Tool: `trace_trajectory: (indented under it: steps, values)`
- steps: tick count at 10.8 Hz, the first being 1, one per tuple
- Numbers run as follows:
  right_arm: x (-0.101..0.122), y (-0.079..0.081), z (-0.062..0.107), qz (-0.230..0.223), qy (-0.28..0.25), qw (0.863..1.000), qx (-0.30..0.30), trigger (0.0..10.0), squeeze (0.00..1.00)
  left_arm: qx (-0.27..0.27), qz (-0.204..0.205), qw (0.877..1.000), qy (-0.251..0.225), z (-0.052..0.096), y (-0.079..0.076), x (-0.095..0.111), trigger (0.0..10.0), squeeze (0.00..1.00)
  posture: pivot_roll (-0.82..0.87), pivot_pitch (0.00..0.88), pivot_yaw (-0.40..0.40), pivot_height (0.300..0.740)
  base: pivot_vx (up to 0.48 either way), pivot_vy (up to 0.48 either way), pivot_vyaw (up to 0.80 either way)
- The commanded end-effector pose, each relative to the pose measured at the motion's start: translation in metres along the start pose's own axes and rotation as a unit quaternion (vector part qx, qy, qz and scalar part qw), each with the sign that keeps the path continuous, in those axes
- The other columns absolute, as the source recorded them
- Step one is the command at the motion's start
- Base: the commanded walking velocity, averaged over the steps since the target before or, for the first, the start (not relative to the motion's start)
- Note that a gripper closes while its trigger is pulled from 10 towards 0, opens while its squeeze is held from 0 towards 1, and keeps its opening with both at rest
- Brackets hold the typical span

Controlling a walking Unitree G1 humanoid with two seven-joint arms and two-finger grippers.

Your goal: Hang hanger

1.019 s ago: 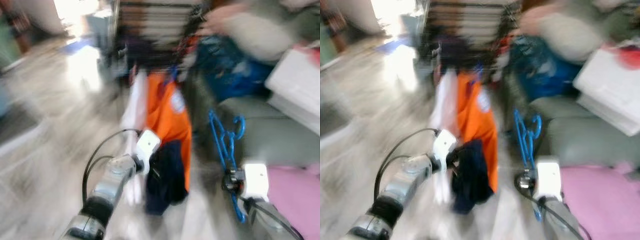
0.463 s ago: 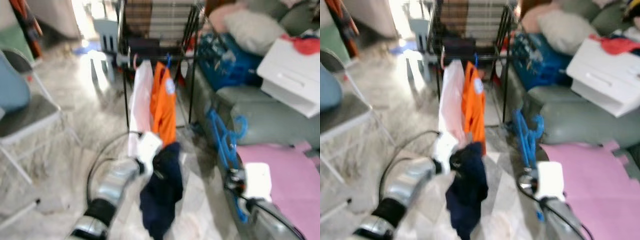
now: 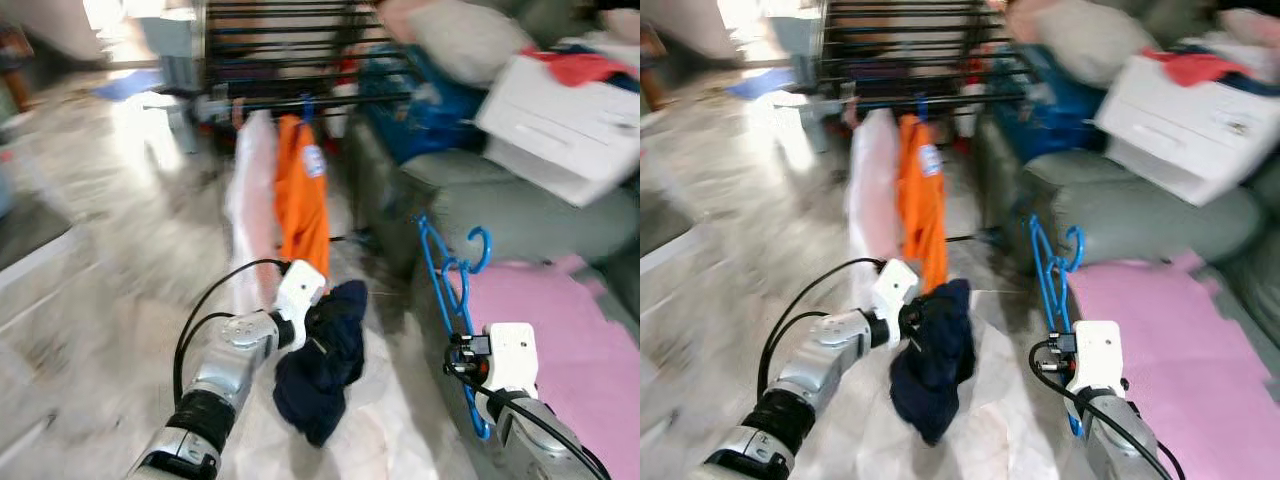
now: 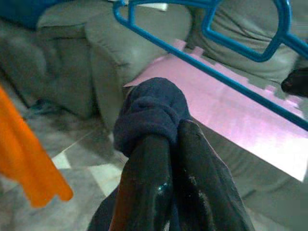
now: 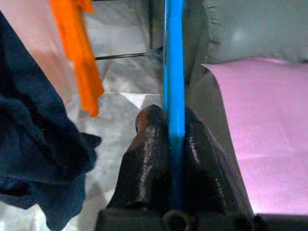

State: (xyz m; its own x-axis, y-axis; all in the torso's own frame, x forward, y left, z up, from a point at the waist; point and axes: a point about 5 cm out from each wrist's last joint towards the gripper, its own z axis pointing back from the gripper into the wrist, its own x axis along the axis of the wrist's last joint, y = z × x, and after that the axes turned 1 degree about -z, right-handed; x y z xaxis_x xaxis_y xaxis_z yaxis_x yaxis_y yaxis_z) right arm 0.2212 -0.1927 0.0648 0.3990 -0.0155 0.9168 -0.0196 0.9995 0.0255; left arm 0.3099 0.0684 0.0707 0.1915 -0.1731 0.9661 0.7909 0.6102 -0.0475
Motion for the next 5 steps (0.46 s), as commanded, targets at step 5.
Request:
trace_trajectory:
  steps: [5]
  values:
    - [0.0010,0.0003,-0.0022,0.004,0.000,1.000,-0.001,10.0,0.00,-0.003,-0.011,1.000,-0.009,-0.0002,0.0026,0.0082,10.0,0.00,-0.02,0.000,-0.050,0.740,0.000,0.394,-0.48]
